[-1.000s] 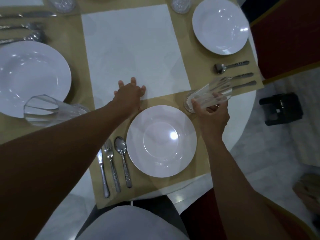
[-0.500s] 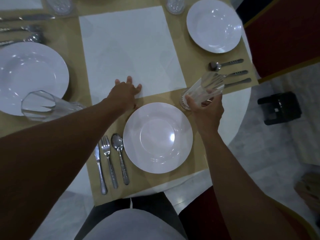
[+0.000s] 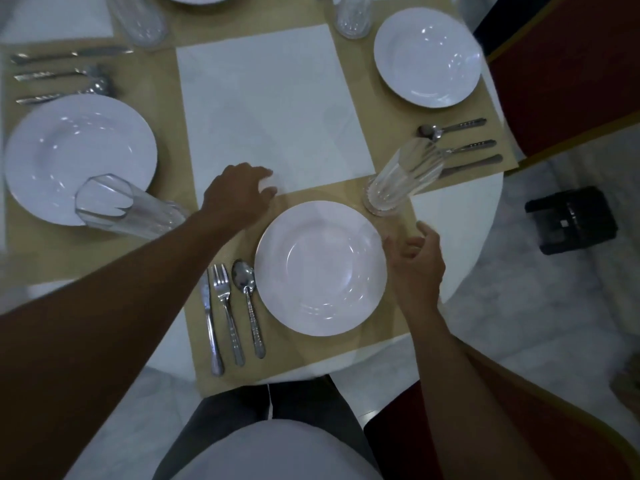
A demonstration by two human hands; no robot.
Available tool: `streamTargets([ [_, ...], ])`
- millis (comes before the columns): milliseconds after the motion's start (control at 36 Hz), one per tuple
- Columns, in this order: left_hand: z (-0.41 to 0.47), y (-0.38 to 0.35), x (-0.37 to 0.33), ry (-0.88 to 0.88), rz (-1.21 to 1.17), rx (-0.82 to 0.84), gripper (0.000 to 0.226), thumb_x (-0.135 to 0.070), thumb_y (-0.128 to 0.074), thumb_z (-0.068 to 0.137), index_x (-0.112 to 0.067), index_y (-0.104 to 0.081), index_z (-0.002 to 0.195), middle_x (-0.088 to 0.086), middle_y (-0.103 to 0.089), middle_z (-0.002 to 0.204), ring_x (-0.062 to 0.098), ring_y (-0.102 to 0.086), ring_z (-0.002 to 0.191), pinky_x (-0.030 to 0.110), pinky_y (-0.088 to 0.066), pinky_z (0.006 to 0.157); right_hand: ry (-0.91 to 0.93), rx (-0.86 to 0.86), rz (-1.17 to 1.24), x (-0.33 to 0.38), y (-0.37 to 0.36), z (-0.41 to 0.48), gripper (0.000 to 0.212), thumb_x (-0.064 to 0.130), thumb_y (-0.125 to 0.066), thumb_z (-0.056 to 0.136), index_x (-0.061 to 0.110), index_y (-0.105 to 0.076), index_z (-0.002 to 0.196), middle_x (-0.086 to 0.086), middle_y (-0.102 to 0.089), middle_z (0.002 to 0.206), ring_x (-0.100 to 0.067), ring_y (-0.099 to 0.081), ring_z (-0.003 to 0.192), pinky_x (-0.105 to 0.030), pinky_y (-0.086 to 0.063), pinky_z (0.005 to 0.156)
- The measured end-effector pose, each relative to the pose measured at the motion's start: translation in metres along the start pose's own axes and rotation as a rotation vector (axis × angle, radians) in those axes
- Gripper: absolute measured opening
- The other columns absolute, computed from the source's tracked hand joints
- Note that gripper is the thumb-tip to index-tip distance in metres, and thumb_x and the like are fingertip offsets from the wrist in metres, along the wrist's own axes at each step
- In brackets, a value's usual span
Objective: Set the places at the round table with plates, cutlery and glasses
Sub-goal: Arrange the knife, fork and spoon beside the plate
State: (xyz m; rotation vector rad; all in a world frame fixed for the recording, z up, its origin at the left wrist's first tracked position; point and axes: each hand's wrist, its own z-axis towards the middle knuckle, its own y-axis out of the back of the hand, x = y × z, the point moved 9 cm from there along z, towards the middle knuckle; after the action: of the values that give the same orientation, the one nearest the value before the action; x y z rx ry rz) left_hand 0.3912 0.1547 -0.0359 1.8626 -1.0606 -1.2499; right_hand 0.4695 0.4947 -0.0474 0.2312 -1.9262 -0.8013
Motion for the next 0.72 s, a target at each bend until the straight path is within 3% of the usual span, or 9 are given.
streamTargets([
  [56,-0.01,0.002,0.0,0.001,0.047,-0.024,0.036,-0.044,-0.056,0.094,-0.027,-0.066,0.124,0.003,-0.067,0.119,0.027,-0.054,0.119,0.041,-0.041,0.103,-0.004,0.04,-0.001,-0.012,-0.003,-0.015,0.056,0.054,-0.07,0.087,0.03,-0.053,0.136,0.018,-0.066,0.099,0.007,-0.065,0.086,-0.004,-0.045,0.063],
  [83,-0.015,0.001,0.0,-0.001,0.07,-0.018,0.033,-0.045,-0.056,0.093,-0.028,-0.069,0.119,0.001,-0.07,0.115,0.027,-0.057,0.115,0.041,-0.042,0.101,0.0,0.058,-0.005,-0.017,-0.005,-0.022,0.05,0.053,-0.068,0.089,0.031,-0.056,0.133,0.02,-0.066,0.093,0.012,-0.063,0.083,-0.004,-0.044,0.059],
  [278,-0.043,-0.016,0.008,0.046,0.064,0.01,0.03,-0.048,-0.056,0.093,-0.032,-0.069,0.115,-0.004,-0.073,0.11,0.024,-0.06,0.113,0.04,-0.038,0.102,0.037,0.1,-0.027,-0.031,-0.011,-0.041,0.025,0.033,-0.067,0.093,0.037,-0.065,0.118,0.022,-0.067,0.085,0.012,-0.062,0.081,-0.004,-0.042,0.063],
  [361,-0.049,-0.02,0.008,0.044,0.009,0.006,0.025,-0.044,-0.061,0.091,-0.034,-0.069,0.112,-0.007,-0.074,0.102,0.021,-0.062,0.111,0.038,-0.035,0.099,0.067,0.119,-0.038,-0.029,-0.014,-0.039,0.018,0.028,-0.066,0.094,0.038,-0.066,0.109,0.018,-0.067,0.082,0.008,-0.062,0.079,-0.012,-0.045,0.066],
  [472,-0.054,-0.024,0.005,0.042,-0.011,0.007,0.022,-0.03,-0.067,0.088,-0.035,-0.069,0.11,-0.007,-0.074,0.096,0.02,-0.061,0.11,0.04,-0.037,0.101,0.082,0.131,-0.062,-0.027,-0.013,-0.034,0.019,0.026,-0.065,0.096,0.032,-0.069,0.113,0.02,-0.068,0.085,0.009,-0.063,0.08,-0.008,-0.043,0.067],
  [667,-0.057,-0.036,0.0,0.065,-0.005,0.027,0.024,-0.029,-0.069,0.085,-0.034,-0.068,0.108,-0.006,-0.074,0.099,0.022,-0.062,0.108,0.04,-0.033,0.099,0.069,0.102,-0.075,-0.029,-0.001,-0.024,0.021,0.026,-0.066,0.096,0.026,-0.071,0.116,0.026,-0.065,0.086,0.006,-0.063,0.081,-0.014,-0.051,0.075],
  [722,-0.058,-0.037,0.0,0.066,-0.016,-0.002,0.023,-0.027,-0.07,0.083,-0.034,-0.069,0.105,-0.006,-0.074,0.096,0.022,-0.064,0.105,0.039,-0.035,0.097,0.075,0.109,-0.074,-0.029,0.0,-0.022,0.022,0.027,-0.066,0.096,0.026,-0.071,0.117,0.026,-0.065,0.087,0.007,-0.063,0.082,-0.01,-0.047,0.072],
])
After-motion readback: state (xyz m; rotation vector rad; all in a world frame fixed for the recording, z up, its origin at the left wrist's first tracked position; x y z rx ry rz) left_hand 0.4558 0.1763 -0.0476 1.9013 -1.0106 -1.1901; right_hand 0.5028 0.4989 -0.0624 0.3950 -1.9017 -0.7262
